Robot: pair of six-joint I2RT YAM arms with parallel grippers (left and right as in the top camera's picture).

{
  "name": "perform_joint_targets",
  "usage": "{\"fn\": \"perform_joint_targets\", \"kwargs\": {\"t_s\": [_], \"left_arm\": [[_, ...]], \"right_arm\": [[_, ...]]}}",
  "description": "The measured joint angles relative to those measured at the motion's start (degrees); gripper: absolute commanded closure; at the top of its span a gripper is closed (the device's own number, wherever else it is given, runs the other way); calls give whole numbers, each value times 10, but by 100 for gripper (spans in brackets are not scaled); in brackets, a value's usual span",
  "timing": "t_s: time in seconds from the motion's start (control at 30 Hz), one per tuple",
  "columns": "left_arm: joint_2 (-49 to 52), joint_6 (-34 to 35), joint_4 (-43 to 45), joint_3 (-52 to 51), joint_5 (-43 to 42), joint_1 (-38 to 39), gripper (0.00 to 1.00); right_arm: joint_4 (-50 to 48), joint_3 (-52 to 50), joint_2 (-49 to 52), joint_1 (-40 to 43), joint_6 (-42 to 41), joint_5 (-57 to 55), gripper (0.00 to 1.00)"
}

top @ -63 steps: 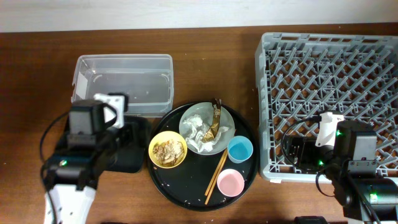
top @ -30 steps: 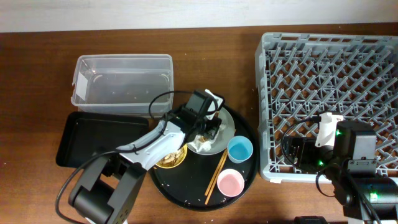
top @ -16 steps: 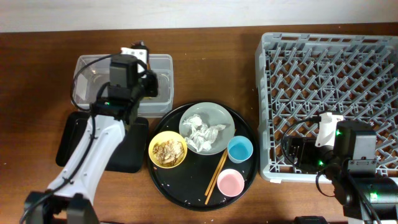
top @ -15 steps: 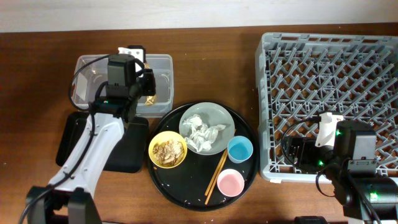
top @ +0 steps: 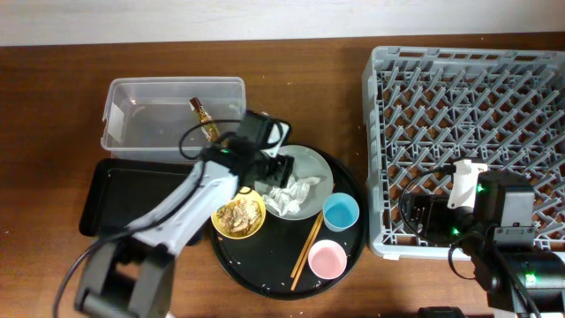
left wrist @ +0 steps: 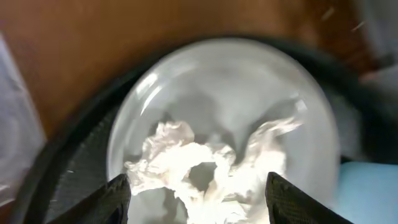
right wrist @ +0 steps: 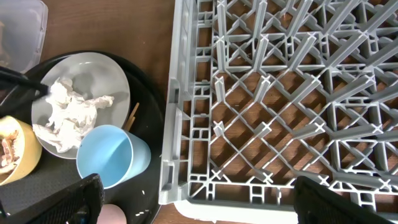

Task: Sort waste into correct bins and load items into the dishwasher rack
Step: 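Grasp the white tissue with the left gripper and drop it in the clear bin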

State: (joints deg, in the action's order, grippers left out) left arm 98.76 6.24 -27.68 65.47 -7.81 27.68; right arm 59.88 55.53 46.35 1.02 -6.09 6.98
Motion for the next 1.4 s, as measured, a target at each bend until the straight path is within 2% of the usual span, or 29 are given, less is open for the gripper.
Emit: {"fn": "perform_joint_targets", "kwargs": {"t_s": [0.07,0.13,0.17,0.23,0.43,0.57,0.67,0.7,0.73,0.77,0.8,0.87,0.97,1.03,1.17,1.3,1.4], "left_arm": [[43,0,0,0,24,11,35],[73,0,7,0,37,12,62],[87,-1,10,0,42,12,84],[91,1,14,0,45,12,100],[61,-2,3,20,75,12,100],[-71,-2,0,51,110,3,100],[-110,-2,7,53,151,-45,99],[-109,-2,15,53,160,-71,96],[-107,-2,23,53,166,-95,76],[-104,-2,37,53,170,-118,43],[-98,-2,49,53,174,-142,40],[-77,-2,68,53,172,-174,37],[-70,-2,74,53,157,-181,37],[-70,-2,59,53,108,-172,37],[-69,-2,-29,54,0,-101,32],[-45,-2,-66,55,-30,-19,31],[32,-2,-72,55,-35,33,31]], "right_arm": [[0,0,0,0,0,0,2],[0,0,0,0,0,0,2],[0,0,0,0,0,0,2],[0,0,0,0,0,0,2],[0,0,0,0,0,0,2],[0,0,0,0,0,0,2],[0,0,0,0,1,0,2],[0,0,0,0,1,0,2],[0,0,0,0,0,0,2],[1,0,0,0,0,0,2],[0,0,0,0,0,0,2],[1,0,0,0,0,0,2],[2,0,0,0,0,0,2],[5,0,0,0,0,0,2],[6,0,0,0,0,0,2],[6,0,0,0,0,0,2],[6,0,0,0,0,0,2]]}}
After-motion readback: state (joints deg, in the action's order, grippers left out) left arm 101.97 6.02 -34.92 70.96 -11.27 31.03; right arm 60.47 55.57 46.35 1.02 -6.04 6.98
